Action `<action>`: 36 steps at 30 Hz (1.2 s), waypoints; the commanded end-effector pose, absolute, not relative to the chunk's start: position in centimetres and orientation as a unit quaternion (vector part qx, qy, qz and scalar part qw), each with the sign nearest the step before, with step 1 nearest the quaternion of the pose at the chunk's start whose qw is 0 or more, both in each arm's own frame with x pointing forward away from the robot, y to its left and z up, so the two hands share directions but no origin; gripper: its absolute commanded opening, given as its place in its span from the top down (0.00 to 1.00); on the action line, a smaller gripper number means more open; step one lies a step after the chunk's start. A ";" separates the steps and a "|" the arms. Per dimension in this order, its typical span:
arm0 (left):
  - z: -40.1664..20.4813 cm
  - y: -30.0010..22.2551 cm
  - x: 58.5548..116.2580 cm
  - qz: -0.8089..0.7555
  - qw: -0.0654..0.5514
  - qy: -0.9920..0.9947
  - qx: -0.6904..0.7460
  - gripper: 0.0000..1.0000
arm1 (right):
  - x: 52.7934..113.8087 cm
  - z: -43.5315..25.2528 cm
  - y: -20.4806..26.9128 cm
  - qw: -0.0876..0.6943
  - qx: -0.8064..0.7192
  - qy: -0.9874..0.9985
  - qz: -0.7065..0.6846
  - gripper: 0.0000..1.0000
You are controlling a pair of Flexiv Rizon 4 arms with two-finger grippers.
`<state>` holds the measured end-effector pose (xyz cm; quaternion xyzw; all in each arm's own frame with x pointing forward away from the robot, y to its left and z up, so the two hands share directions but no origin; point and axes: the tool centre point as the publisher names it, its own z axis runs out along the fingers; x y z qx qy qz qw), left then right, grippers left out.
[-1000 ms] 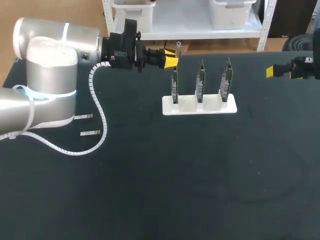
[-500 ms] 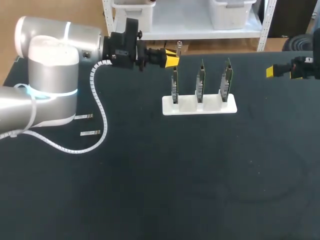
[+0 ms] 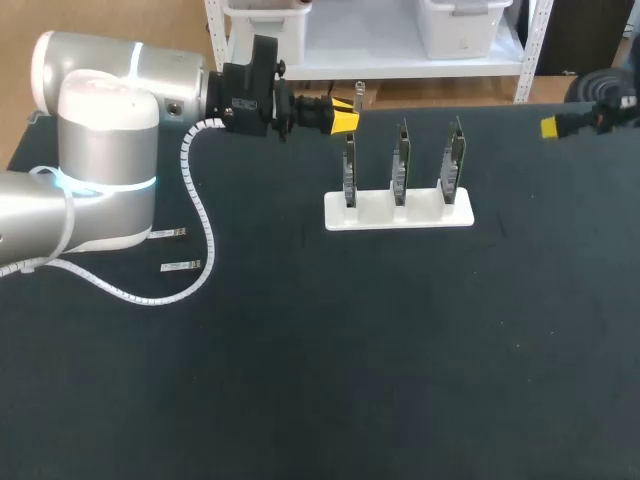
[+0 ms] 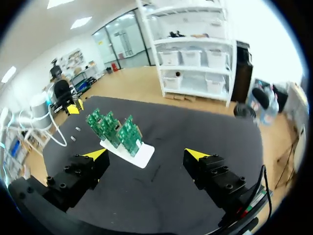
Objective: Pick up the optical module with the left hand, and insert it into the network port with the right hand.
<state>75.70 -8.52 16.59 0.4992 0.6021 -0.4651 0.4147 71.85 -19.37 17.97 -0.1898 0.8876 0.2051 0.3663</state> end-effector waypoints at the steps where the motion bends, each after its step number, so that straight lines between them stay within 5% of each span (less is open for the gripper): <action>1: 16.6 -8.6 75.9 -0.466 0.413 0.602 0.500 1.00 | 74.6 18.6 -18.8 0.337 -0.267 0.851 0.301 0.00; 10: 16.6 -8.6 75.9 -0.466 0.413 0.602 0.500 1.00 | 74.9 18.1 -14.3 0.298 -0.329 0.821 0.359 0.00; 36: 16.6 -8.6 75.9 -0.466 0.413 0.602 0.500 1.00 | 76.9 18.4 -11.3 0.291 -0.398 0.803 0.336 0.00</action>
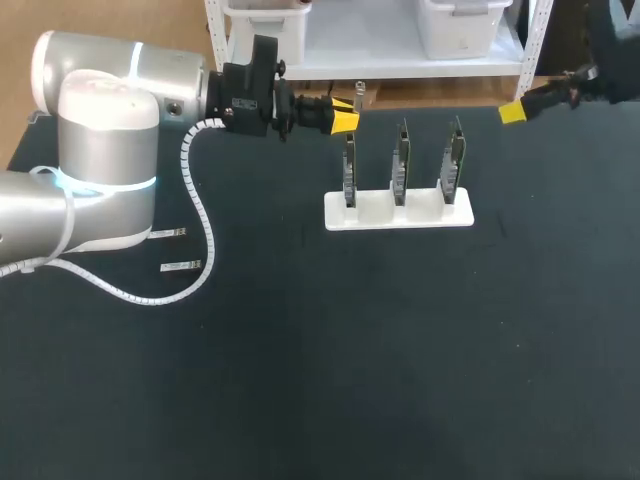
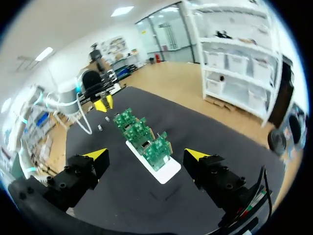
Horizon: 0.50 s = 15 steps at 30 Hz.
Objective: Pick up the optical module with the left hand, and insert it into the network port with the right hand.
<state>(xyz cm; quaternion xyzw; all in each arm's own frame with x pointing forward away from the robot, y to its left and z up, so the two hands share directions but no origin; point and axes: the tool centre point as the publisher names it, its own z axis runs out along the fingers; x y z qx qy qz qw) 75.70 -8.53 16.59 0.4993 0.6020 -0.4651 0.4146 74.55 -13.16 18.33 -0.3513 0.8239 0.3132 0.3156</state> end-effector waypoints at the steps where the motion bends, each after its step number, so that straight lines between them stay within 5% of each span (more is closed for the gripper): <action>1: 16.6 -8.6 75.9 -0.466 0.413 0.602 0.500 1.00 | 77.1 18.5 -10.7 0.287 -0.411 0.798 0.334 0.00; 15: 16.6 -8.6 75.9 -0.466 0.413 0.602 0.500 1.00 | 77.0 19.8 -6.1 0.268 -0.517 0.706 0.403 0.00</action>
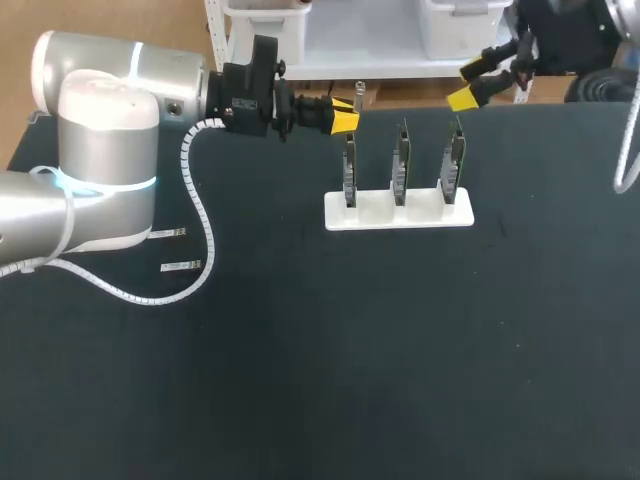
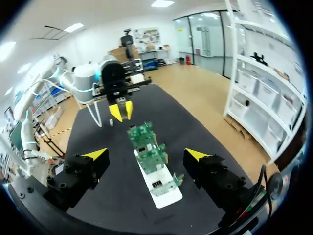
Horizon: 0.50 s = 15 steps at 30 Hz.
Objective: Pick up the optical module with the left hand, and insert it into the network port with the right hand.
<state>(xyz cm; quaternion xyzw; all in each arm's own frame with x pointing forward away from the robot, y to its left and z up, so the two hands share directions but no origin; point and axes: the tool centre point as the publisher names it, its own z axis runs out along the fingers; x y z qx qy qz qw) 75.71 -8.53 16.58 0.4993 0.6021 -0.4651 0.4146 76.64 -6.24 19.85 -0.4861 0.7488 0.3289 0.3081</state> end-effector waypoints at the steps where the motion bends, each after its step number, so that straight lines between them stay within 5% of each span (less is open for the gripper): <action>1: 16.6 -8.6 75.9 -0.466 0.413 0.602 0.500 1.00 | 76.9 19.8 -5.9 0.266 -0.520 0.704 0.405 0.00; 15: 16.6 -8.6 75.9 -0.466 0.413 0.602 0.500 1.00 | 77.0 19.7 -2.6 0.279 -0.543 0.676 0.412 0.00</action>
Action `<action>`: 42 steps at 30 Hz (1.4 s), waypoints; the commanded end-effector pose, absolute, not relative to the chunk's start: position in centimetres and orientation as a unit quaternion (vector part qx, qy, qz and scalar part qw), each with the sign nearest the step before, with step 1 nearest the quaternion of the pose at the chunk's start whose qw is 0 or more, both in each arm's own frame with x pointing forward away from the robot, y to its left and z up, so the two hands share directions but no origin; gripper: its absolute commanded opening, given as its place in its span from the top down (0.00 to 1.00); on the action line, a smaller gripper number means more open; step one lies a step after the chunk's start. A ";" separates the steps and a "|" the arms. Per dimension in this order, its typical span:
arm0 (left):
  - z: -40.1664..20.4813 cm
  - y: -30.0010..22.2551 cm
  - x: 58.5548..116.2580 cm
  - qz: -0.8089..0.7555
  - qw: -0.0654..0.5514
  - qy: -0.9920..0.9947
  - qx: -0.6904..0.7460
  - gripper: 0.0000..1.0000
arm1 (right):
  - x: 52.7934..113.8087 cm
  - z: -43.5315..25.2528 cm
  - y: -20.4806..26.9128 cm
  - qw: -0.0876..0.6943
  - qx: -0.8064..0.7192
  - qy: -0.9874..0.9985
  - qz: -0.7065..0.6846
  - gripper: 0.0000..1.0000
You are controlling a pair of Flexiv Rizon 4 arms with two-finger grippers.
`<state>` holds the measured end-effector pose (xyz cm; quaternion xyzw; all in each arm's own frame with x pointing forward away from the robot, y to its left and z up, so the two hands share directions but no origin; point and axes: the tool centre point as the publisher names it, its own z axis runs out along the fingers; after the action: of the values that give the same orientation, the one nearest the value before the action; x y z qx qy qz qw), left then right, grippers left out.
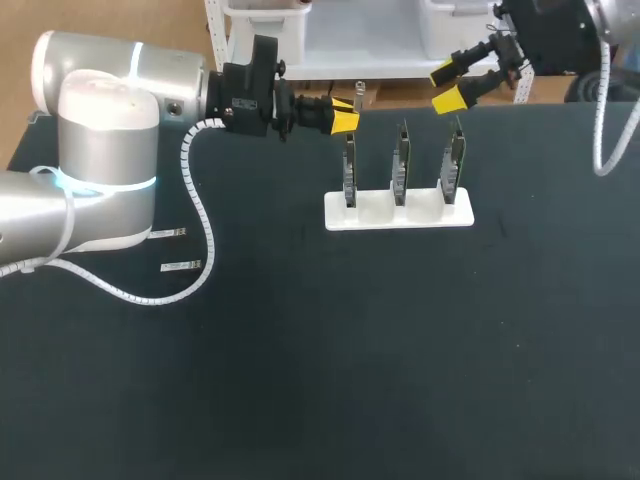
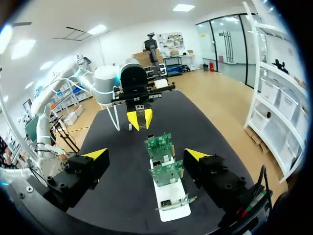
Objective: Pick up the optical module with the left hand, and insert it into the network port with the right hand.
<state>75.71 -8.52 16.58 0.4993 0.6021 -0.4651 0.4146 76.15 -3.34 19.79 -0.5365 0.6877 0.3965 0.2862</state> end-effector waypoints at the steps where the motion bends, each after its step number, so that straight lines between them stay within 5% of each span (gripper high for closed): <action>1: 16.6 -8.6 75.9 -0.466 0.413 0.602 0.500 1.00 | 77.1 19.7 -2.5 0.281 -0.543 0.675 0.413 0.00; 42: 16.6 -8.6 75.9 -0.466 0.413 0.602 0.500 1.00 | 78.3 19.7 3.8 0.278 -0.594 0.638 0.404 0.00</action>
<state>75.71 -8.52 16.58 0.4993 0.6021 -0.4651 0.4146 77.51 3.41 19.82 -0.5911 0.6407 0.4000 0.2831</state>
